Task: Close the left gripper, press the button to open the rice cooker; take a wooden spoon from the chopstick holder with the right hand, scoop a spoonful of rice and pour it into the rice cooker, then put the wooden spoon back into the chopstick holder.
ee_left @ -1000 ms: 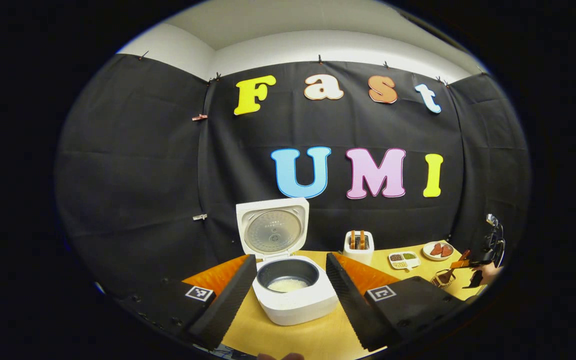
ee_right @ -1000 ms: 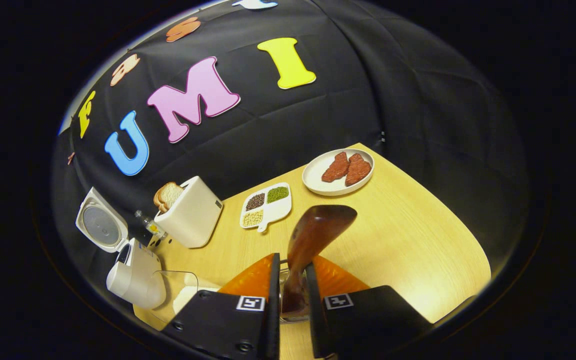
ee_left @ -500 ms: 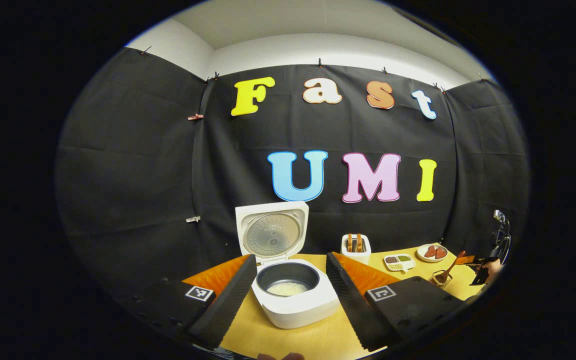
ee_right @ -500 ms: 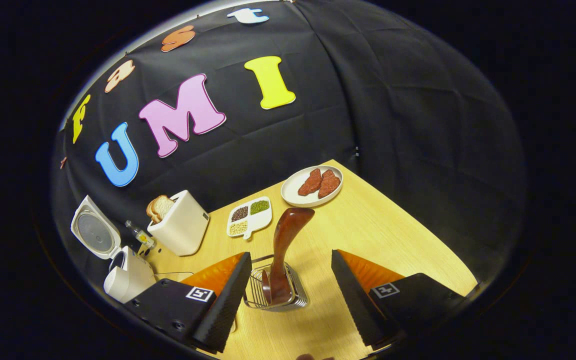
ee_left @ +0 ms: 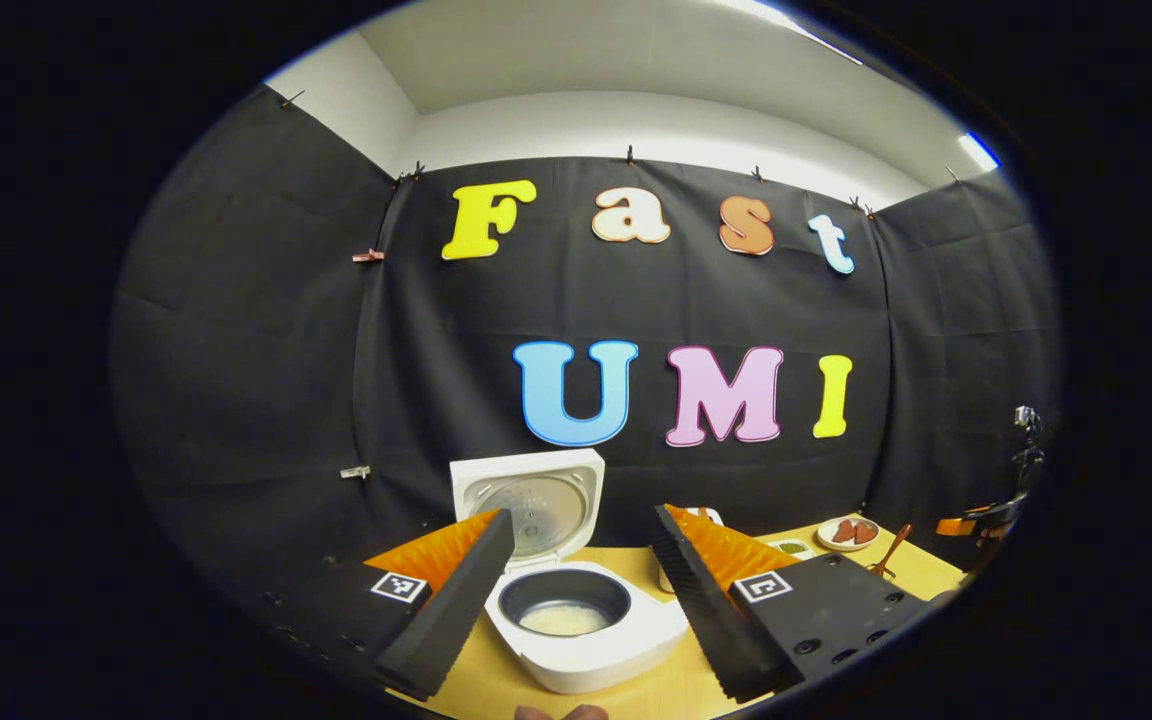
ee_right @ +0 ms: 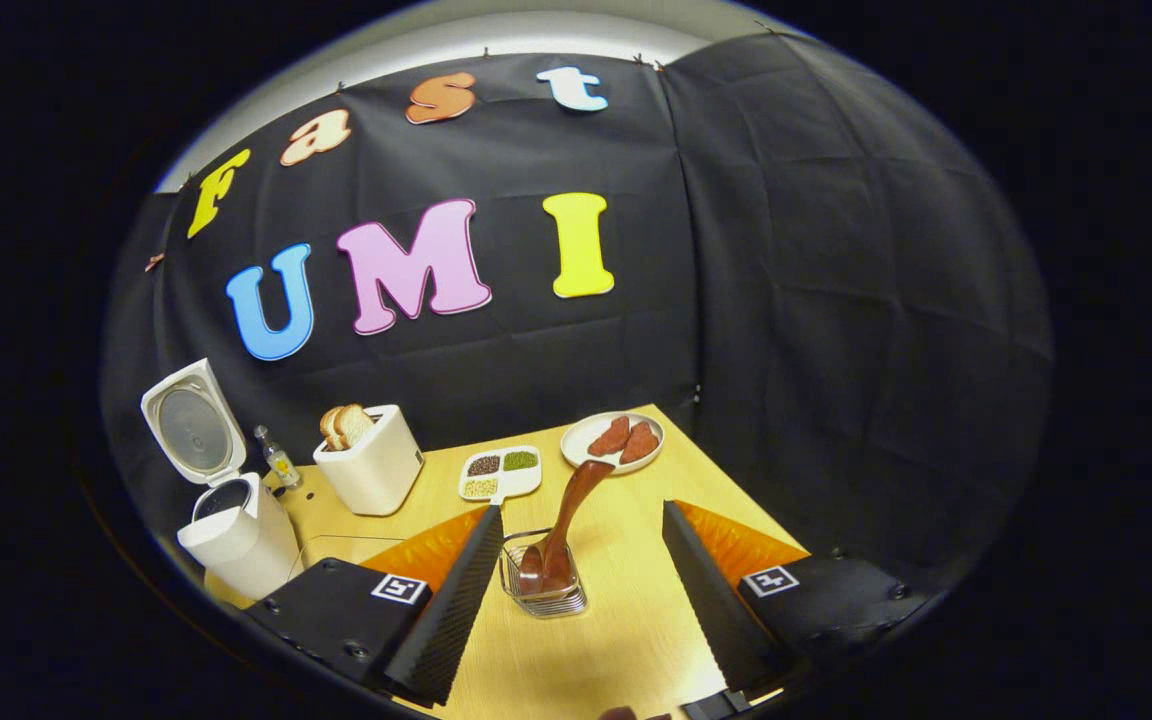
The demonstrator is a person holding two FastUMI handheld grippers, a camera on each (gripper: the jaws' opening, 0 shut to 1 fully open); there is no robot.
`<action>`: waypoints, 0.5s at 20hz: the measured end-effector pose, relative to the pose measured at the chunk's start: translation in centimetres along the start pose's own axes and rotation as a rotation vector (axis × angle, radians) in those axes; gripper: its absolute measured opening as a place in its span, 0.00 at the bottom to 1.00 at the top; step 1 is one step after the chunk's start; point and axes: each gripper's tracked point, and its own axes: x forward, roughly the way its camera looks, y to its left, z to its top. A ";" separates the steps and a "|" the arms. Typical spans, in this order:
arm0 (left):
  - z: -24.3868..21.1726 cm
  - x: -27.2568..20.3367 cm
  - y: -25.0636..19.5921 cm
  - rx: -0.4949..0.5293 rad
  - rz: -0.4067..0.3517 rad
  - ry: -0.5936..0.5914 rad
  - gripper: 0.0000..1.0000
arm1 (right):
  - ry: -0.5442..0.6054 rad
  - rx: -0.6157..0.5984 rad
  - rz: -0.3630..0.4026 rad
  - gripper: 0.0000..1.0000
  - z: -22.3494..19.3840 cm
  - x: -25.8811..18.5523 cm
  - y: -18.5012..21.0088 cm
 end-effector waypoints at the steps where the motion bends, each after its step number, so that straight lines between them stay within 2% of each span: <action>1: 0.6 1.0 0.3 0.001 -0.002 -0.015 0.96 | -0.017 -0.026 -0.002 0.98 0.9 -0.8 0.3; 4: 2.5 4.4 0.8 -0.030 -0.021 -0.052 0.96 | -0.084 -0.089 -0.005 0.98 3.8 -3.6 2.0; 5: 2.9 5.7 1.2 -0.039 -0.023 -0.064 0.95 | -0.102 -0.108 -0.012 0.98 4.5 -4.0 3.7; 10: 5.4 12.3 3.7 -0.075 0.010 -0.105 0.95 | -0.153 -0.136 -0.014 0.98 7.1 -7.8 7.6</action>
